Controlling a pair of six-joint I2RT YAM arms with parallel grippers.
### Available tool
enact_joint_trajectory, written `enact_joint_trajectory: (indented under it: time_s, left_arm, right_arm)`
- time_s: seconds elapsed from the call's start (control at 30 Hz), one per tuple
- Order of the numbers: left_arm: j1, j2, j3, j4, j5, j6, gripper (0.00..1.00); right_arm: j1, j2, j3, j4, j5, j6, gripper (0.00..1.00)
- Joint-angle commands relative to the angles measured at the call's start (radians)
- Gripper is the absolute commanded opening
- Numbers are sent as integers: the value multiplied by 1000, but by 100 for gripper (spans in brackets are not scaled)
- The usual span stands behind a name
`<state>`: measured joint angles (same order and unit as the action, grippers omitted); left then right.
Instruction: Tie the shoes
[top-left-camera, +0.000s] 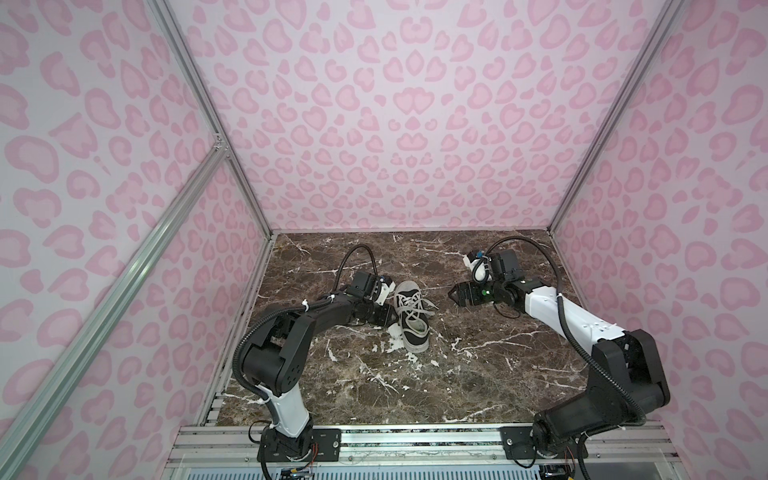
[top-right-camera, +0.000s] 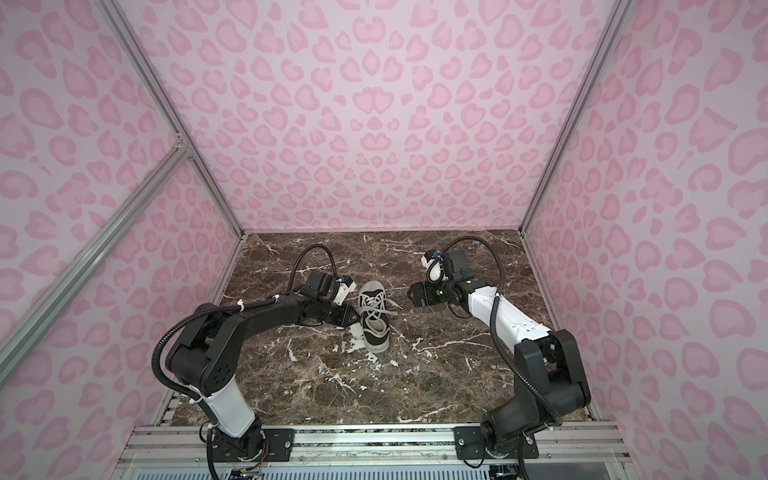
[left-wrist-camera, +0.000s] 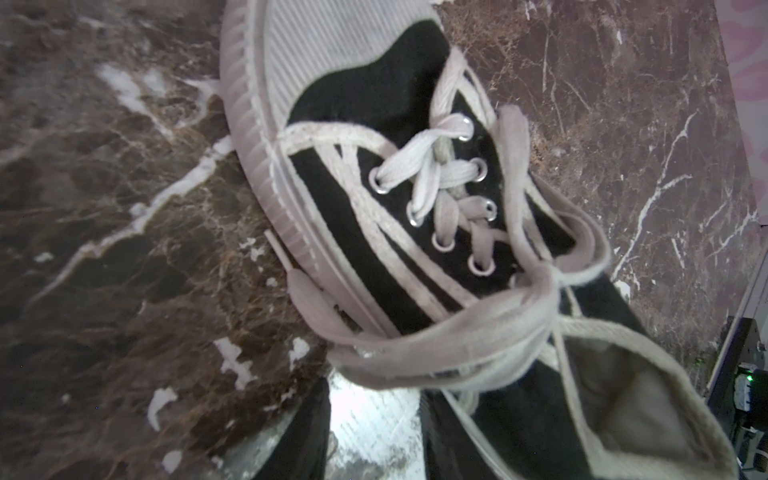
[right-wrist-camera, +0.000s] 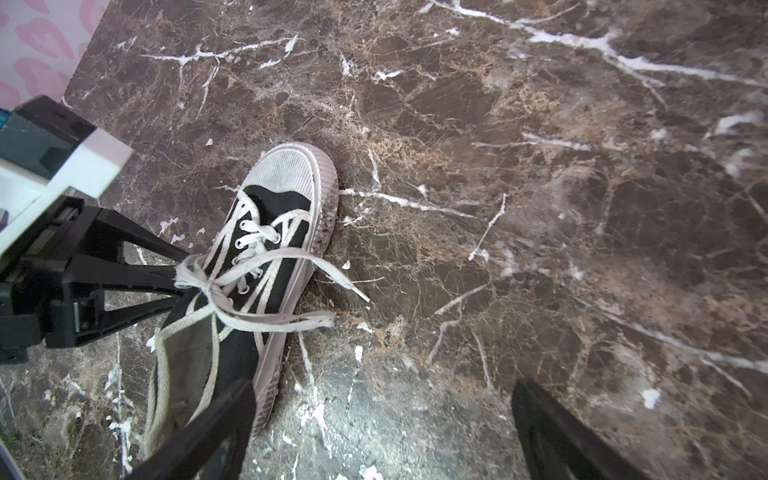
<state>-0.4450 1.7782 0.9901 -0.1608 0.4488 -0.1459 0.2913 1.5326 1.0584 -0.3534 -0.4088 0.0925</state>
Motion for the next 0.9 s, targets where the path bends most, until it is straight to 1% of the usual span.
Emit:
enact_joint_trajectory:
  time_s: [0.0, 0.07, 0.23, 0.33, 0.43, 0.67, 0.87]
  left_arm:
    - [1, 14, 24, 32, 40, 7, 39]
    - [2, 24, 32, 30, 51, 9, 38]
    - [1, 38, 23, 63, 87, 1, 24]
    - [0, 40, 16, 102, 119, -13, 22]
    - [1, 46, 24, 107, 125, -14, 17]
    - [1, 27, 49, 57, 78, 8, 4]
    - [1, -4, 96, -37, -23, 56, 4]
  right_arm:
    - [0, 7, 6, -19, 6, -16, 98]
    - [-1, 7, 5, -19, 4, -15, 98]
    - [-1, 8, 8, -23, 0, -18, 98]
    - [-1, 1, 8, -28, -1, -22, 98]
    - [-1, 1, 8, -32, 0, -27, 98]
    - [-3, 1, 9, -36, 1, -31, 98]
    - [-1, 3, 10, -38, -3, -33, 98]
